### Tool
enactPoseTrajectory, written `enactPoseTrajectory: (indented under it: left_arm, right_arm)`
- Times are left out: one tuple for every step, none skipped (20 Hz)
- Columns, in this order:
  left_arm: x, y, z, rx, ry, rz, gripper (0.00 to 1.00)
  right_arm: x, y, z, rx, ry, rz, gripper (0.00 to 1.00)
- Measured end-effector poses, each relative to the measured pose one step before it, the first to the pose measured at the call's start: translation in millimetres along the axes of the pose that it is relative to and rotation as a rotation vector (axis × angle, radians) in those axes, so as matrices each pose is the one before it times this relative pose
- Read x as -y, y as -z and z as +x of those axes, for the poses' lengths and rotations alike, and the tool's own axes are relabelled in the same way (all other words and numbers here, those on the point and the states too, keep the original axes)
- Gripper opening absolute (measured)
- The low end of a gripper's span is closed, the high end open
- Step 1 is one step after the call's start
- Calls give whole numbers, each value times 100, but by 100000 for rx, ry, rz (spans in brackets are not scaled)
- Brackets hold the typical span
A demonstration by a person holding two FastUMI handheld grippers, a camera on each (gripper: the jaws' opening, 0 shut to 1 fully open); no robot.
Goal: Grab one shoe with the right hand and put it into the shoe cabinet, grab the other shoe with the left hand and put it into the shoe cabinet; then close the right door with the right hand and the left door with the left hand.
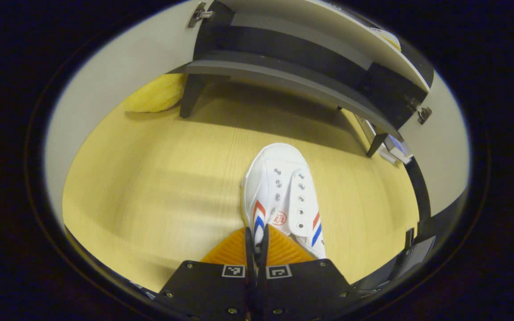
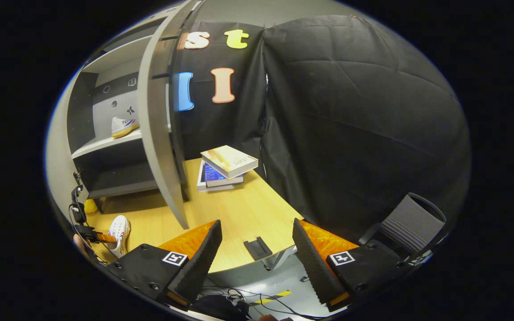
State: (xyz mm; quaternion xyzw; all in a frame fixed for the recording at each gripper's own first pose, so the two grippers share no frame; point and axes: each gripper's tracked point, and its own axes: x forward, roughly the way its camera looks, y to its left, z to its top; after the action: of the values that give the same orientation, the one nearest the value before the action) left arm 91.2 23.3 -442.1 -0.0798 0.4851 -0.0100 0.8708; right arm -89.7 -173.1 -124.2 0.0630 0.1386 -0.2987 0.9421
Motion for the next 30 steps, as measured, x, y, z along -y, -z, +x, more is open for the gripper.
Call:
enactPoseTrajectory:
  left_arm:
    - [-203, 297, -78, -1441, -625, 3402, 2]
    - [-50, -227, -114, 9, -1266, 2219, 2]
    - [179, -421, -277, -351, -1253, 1013, 0]
    - [-273, -556, -533, -203, -743, 381, 2]
    - [-12, -599, -699, 1038, 284, -352, 2]
    - [-145, -503, -259, 2064, 1336, -749, 2]
    - [-112, -653, -646, 2021, 1388, -1008, 0]
    - [-318, -350, -114, 2212, 1072, -1051, 0]
    - [-57, -363, -239, 2740, 870, -632, 0]
    - [257, 769, 664, 3129, 796, 136, 0]
    - [20, -36, 182, 3053, 588, 709, 1]
    - [15, 136, 162, 2572, 328, 1013, 1]
    - [-29, -106, 91, 2696, 316, 1086, 1]
    - [34, -10, -20, 2917, 587, 734, 1]
    - [-28, -39, 139, 2547, 701, -133, 1]
    - [-8, 75, -5, 2316, 531, -779, 1]
    - [-8, -31, 128, 2364, 323, -703, 1]
    - [-17, 12, -64, 2505, 128, -357, 1]
    - [4, -103, 118, 2696, 55, 89, 1]
    - [-1, 23, -55, 2622, 215, 295, 1]
    - [-24, -86, -45, 2755, 213, 257, 2]
    - [-36, -62, 133, 3129, 180, -278, 1]
    - [-19, 87, 116, 3052, 361, -388, 1]
    - [40, 63, 7, 2498, 130, -669, 0]
    - [23, -31, 63, 2085, 78, 211, 0]
    - [-100, 21, 21, 1755, -927, 845, 1]
    - [-63, 25, -12, 1381, -1470, 1339, 0]
    - [96, -167, -79, 1484, -1679, 1338, 1]
    - [2, -187, -108, 1319, -1375, 785, 2]
    - [-15, 18, 120, 1579, -1034, -314, 1]
  right_arm:
    - [355, -513, 880, 997, 879, 762, 99]
    - [184, -589, 927, 589, 368, 599, 99]
    - [47, -425, 771, 234, 84, 234, 99]
    - [105, -658, 923, 247, 137, 289, 99]
    - [104, -576, 847, 760, 254, 622, 97]
    - [83, -978, 625, 2020, 358, 863, 99]
    - [220, -602, 817, 1855, 683, 513, 99]
    - [110, -410, 816, 989, 651, 276, 99]
    - [-113, -126, 948, -201, 57, 182, 99]
    - [-320, -214, 793, -858, -1010, 323, 97]
    - [-333, -493, 788, 345, -1101, 210, 97]
    - [-100, -751, 828, 1385, -282, -409, 99]
    - [26, -514, 825, 1174, -125, -640, 100]
    - [-159, -439, 744, 780, -354, -443, 99]
    - [-183, -300, 670, 544, -293, 57, 97]
    - [-191, -409, 550, 378, -420, 699, 99]
    - [-155, -286, 483, 529, -476, 1209, 97]
    - [-80, -304, 382, 713, -205, 1168, 97]
    - [23, -222, 428, 494, 34, 895, 97]
    - [46, -84, 175, 219, 102, 572, 99]
    - [96, 135, 263, 225, 84, 509, 99]
    - [146, 89, 35, 179, 245, 522, 99]
    - [269, 143, 8, 101, 416, 763, 99]
    - [176, 162, -83, -113, 465, 1277, 99]
    - [38, 283, -66, -356, 154, 2080, 99]
    - [-73, 315, -234, -357, -319, 2411, 99]
    - [140, 507, -337, -72, -268, 1409, 98]
    - [224, 262, -475, 666, 483, -45, 97]
    - [512, 123, -260, 1084, 1046, -1089, 92]
    - [528, -64, -283, 1072, 1183, -1447, 92]
